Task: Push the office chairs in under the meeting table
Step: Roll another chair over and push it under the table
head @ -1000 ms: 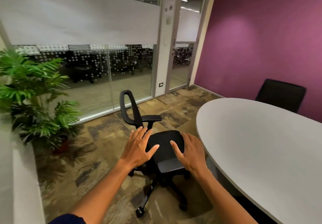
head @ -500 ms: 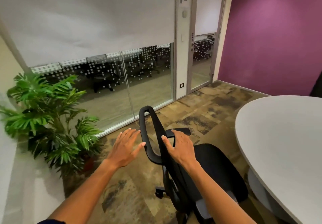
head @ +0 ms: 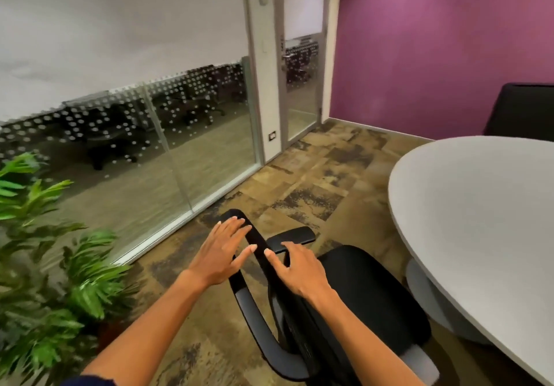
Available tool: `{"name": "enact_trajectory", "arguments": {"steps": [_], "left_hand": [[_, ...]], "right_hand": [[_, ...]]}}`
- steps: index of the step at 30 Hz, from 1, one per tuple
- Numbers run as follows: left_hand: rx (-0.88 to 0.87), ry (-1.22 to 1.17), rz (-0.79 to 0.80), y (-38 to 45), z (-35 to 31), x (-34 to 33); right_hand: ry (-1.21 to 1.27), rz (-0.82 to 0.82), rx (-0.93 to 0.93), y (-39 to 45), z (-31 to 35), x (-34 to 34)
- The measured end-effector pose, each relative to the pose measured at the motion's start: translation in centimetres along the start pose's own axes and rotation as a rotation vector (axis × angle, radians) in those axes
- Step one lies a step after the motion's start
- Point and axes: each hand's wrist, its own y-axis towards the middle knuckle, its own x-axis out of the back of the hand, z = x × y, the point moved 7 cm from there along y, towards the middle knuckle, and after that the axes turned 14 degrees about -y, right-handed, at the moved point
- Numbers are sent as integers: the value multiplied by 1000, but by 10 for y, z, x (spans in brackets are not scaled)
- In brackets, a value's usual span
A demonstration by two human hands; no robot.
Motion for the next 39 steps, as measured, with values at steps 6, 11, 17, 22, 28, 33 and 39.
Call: {"name": "enact_trajectory", "arguments": {"steps": [6, 11, 17, 22, 28, 33, 39], "left_hand": [[-247, 109, 361, 53, 20, -40], [-468, 37, 391, 55, 36, -38], [-674, -5, 375, 46, 45, -29], [-723, -108, 367, 33, 50, -25], [-764, -175, 365, 5, 36, -25], [-801, -185, 286, -27, 21, -23], [-858, -164, 286, -48, -5, -24]], "right_hand": [[-45, 51, -252, -3, -4, -10], [-65, 106, -482, -43, 24, -32], [-376, 21, -708, -80, 55, -43], [-532, -59, -757, -100, 59, -31], [-538, -141, -810, -145, 61, -25], [-544, -171, -849, -180, 64, -31], [-563, -223, -905, -224, 64, -33]]}}
